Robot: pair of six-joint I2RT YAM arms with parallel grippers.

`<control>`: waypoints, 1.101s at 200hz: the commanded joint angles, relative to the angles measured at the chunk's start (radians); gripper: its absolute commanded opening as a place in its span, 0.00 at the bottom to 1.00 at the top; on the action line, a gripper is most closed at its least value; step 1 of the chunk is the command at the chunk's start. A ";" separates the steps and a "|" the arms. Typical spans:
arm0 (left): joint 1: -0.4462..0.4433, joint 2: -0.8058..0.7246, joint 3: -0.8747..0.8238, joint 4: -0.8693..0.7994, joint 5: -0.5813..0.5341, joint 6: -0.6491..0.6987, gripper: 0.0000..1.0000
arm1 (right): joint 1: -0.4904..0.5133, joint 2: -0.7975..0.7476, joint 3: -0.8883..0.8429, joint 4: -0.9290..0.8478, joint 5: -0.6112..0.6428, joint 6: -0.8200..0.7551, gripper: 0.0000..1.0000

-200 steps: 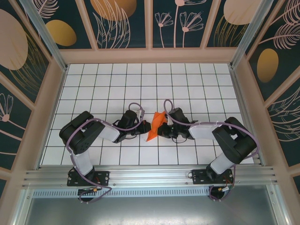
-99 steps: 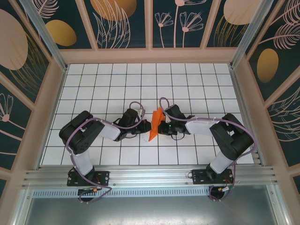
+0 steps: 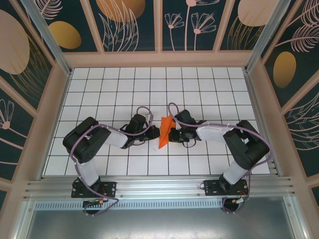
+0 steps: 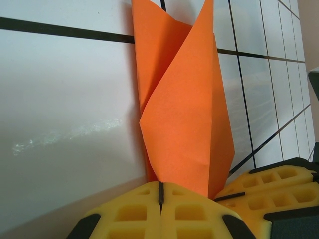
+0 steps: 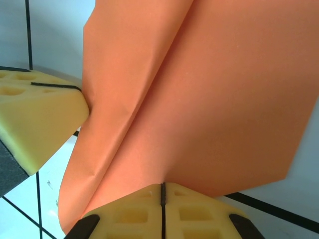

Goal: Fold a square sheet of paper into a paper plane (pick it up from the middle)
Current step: Fourth fold the wing at the center of the table.

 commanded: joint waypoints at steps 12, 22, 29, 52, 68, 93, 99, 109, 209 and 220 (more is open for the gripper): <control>0.006 0.053 -0.005 0.029 -0.009 -0.001 0.00 | -0.002 0.015 0.051 -0.051 0.025 -0.013 0.09; 0.007 0.059 -0.013 0.035 -0.015 -0.003 0.00 | -0.002 0.009 0.058 -0.050 0.019 -0.009 0.10; 0.006 0.063 -0.017 0.036 -0.017 -0.004 0.00 | -0.002 0.002 0.060 -0.044 0.016 -0.005 0.10; 0.007 0.070 -0.037 0.044 -0.032 -0.007 0.00 | -0.002 -0.036 0.047 -0.001 -0.022 0.025 0.12; 0.006 0.069 -0.048 0.044 -0.043 -0.005 0.00 | -0.003 -0.065 0.020 0.058 -0.072 0.060 0.12; 0.007 0.067 -0.057 0.039 -0.063 -0.001 0.00 | 0.004 -0.072 -0.034 0.176 -0.138 0.138 0.12; 0.007 0.069 -0.058 0.036 -0.067 0.001 0.00 | 0.007 -0.068 -0.044 0.208 -0.151 0.156 0.11; 0.006 0.071 -0.055 0.030 -0.071 0.003 0.00 | 0.010 -0.061 -0.054 0.244 -0.159 0.178 0.11; 0.006 0.076 -0.040 -0.040 -0.119 0.023 0.00 | 0.035 0.046 -0.068 0.339 -0.205 0.226 0.07; 0.007 0.077 -0.041 -0.043 -0.119 0.027 0.00 | 0.036 0.057 -0.070 0.344 -0.200 0.225 0.08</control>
